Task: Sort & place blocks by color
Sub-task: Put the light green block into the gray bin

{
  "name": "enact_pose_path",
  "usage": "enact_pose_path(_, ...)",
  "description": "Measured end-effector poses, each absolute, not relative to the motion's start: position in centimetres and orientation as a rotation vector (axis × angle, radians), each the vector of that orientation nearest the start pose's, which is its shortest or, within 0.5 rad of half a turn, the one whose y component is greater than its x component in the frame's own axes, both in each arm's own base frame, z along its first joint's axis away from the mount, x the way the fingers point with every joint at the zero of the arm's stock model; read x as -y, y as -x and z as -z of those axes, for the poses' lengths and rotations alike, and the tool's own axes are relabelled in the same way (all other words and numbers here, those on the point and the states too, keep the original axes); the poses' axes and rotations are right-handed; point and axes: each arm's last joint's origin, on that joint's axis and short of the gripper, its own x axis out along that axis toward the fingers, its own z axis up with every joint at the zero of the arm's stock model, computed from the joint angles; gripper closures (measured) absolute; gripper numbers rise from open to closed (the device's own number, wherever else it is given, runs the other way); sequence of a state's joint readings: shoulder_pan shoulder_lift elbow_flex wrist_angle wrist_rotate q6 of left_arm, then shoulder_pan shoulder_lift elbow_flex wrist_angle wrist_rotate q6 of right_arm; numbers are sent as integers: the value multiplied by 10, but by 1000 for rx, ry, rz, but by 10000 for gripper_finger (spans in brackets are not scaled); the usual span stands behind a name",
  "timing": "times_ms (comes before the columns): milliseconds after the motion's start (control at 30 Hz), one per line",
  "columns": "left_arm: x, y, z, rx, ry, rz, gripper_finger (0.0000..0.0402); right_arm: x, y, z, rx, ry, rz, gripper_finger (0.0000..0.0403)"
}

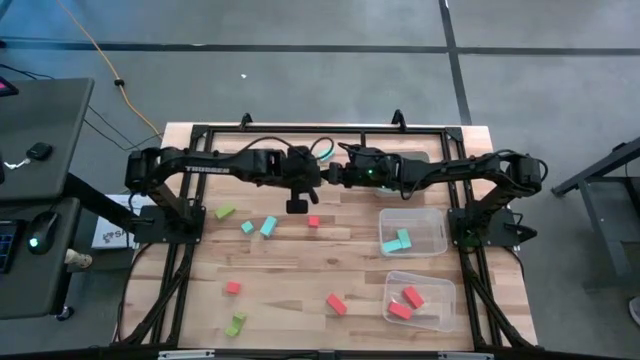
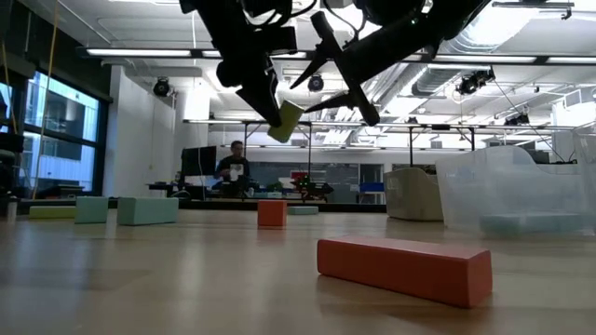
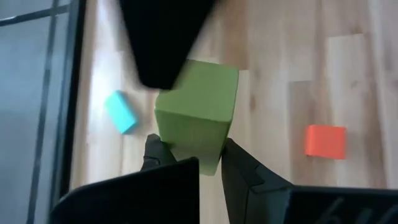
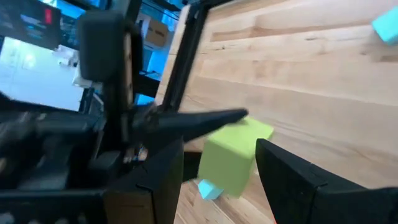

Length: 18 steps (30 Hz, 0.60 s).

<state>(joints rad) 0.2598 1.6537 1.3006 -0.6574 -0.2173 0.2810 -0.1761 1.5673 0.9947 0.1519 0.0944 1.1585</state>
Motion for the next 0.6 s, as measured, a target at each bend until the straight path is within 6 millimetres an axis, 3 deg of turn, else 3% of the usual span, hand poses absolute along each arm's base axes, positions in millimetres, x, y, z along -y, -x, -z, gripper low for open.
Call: enact_pose_path(600,-96,-337,-261,-995,-233,-319,401,62,-338,-242,-251,-1184,511,213)
